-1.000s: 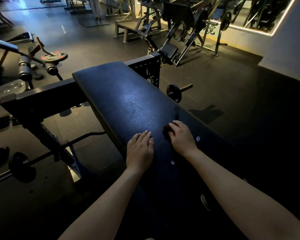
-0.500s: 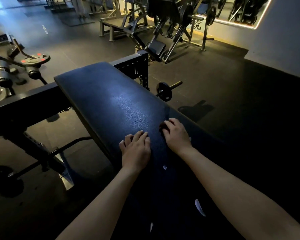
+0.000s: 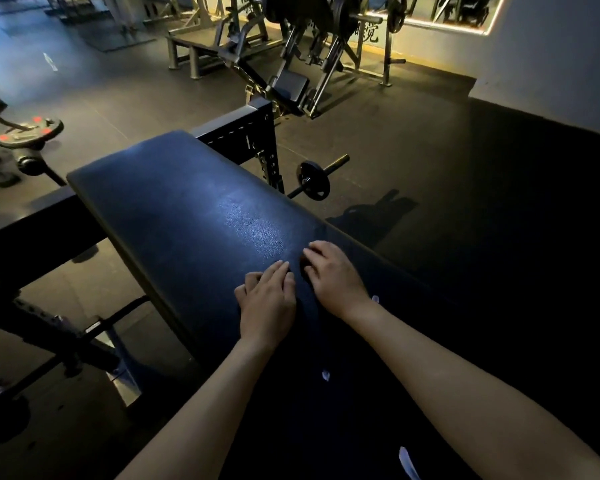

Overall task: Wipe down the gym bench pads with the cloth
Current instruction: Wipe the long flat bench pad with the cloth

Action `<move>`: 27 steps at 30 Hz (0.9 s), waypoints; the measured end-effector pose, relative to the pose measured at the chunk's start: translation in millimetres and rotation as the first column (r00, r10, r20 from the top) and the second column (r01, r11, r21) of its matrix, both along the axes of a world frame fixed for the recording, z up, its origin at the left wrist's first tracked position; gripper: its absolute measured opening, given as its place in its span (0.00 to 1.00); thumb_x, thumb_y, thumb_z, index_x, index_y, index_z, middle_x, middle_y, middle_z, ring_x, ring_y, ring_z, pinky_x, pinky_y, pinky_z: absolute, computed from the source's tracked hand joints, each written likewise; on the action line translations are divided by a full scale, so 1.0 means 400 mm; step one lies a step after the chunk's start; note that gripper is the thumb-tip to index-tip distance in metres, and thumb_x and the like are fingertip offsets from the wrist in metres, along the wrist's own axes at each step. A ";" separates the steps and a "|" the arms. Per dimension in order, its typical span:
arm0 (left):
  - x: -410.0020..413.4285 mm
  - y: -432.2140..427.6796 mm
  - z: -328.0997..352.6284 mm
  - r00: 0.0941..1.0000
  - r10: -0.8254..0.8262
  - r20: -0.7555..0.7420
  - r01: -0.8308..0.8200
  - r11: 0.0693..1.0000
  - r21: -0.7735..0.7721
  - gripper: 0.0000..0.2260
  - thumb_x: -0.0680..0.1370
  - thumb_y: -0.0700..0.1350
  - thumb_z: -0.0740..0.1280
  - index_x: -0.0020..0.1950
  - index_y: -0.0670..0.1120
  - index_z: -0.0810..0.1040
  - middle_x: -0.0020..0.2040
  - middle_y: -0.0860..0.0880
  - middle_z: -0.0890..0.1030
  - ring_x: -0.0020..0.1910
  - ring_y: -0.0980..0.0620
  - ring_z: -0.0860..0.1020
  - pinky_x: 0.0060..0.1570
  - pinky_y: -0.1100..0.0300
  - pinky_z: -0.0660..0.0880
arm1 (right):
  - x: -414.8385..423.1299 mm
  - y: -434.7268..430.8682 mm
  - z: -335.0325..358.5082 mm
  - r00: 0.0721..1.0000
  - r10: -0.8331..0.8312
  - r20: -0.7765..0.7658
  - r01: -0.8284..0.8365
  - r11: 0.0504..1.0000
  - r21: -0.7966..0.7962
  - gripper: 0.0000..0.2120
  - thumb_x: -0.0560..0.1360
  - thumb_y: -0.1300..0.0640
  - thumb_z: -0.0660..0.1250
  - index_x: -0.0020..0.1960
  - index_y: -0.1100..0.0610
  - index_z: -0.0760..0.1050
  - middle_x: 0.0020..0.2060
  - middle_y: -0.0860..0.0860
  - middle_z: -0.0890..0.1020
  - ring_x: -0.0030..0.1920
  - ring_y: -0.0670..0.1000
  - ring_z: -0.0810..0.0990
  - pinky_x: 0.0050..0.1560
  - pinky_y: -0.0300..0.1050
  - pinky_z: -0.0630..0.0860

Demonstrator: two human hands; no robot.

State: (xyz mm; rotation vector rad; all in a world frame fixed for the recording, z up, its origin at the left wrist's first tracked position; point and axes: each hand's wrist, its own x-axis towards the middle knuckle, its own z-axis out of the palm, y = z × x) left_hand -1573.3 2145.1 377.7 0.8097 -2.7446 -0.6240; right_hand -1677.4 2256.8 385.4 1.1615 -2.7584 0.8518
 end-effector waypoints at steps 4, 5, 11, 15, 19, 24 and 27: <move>-0.078 -0.030 0.009 1.000 -0.011 -0.023 0.012 0.999 0.048 0.19 0.85 0.54 0.54 0.75 0.54 0.72 0.75 0.57 0.70 0.69 0.52 0.65 0.67 0.50 0.56 | -0.039 -0.010 0.000 0.998 0.067 -0.009 -0.067 0.998 -0.010 0.16 0.80 0.59 0.64 0.66 0.61 0.77 0.65 0.57 0.76 0.67 0.57 0.73 0.68 0.51 0.70; -0.092 -0.033 0.009 0.999 -0.026 -0.028 0.027 0.999 0.039 0.19 0.85 0.54 0.54 0.75 0.54 0.72 0.76 0.57 0.70 0.70 0.52 0.64 0.67 0.50 0.55 | -0.065 -0.007 0.005 1.000 -0.011 -0.010 0.011 1.000 -0.003 0.16 0.81 0.59 0.63 0.67 0.60 0.77 0.66 0.56 0.75 0.67 0.56 0.72 0.67 0.50 0.69; -0.115 -0.045 -0.008 0.997 -0.009 -0.081 0.011 1.000 0.027 0.19 0.85 0.54 0.53 0.73 0.54 0.73 0.73 0.58 0.73 0.67 0.52 0.67 0.67 0.52 0.56 | -0.105 -0.069 0.001 0.992 -0.126 0.011 0.126 0.992 -0.027 0.13 0.80 0.60 0.63 0.62 0.62 0.78 0.63 0.57 0.76 0.64 0.59 0.73 0.66 0.50 0.68; -0.151 -0.057 0.014 0.993 0.035 -0.109 -0.022 0.993 0.119 0.16 0.85 0.52 0.55 0.70 0.55 0.75 0.68 0.57 0.77 0.63 0.51 0.69 0.62 0.53 0.57 | -0.119 -0.080 -0.005 0.996 0.081 0.037 -0.080 0.996 -0.028 0.15 0.79 0.61 0.65 0.64 0.63 0.78 0.62 0.58 0.78 0.64 0.59 0.75 0.67 0.51 0.70; -0.174 -0.058 -0.006 0.997 -0.065 -0.052 0.065 0.998 -0.001 0.20 0.86 0.55 0.52 0.76 0.54 0.70 0.76 0.57 0.69 0.68 0.53 0.65 0.67 0.52 0.55 | -0.216 -0.059 -0.001 0.968 -0.243 0.066 0.244 0.970 -0.006 0.16 0.82 0.58 0.61 0.68 0.59 0.75 0.67 0.55 0.73 0.68 0.56 0.70 0.67 0.49 0.67; -0.219 -0.079 -0.002 0.994 -0.041 -0.099 0.047 0.997 0.055 0.18 0.85 0.52 0.52 0.72 0.56 0.72 0.71 0.58 0.74 0.64 0.52 0.68 0.64 0.52 0.58 | -0.165 -0.126 -0.010 0.998 -0.018 0.057 0.020 0.999 -0.039 0.15 0.79 0.60 0.65 0.64 0.63 0.78 0.62 0.57 0.77 0.66 0.58 0.73 0.69 0.49 0.66; -0.225 -0.085 -0.008 0.992 -0.028 -0.122 0.035 0.998 0.054 0.18 0.85 0.52 0.54 0.73 0.54 0.73 0.71 0.57 0.75 0.65 0.51 0.69 0.64 0.52 0.59 | -0.214 -0.112 -0.004 0.996 -0.024 0.086 0.028 0.999 -0.034 0.17 0.79 0.59 0.65 0.67 0.62 0.76 0.65 0.57 0.76 0.67 0.57 0.73 0.69 0.49 0.67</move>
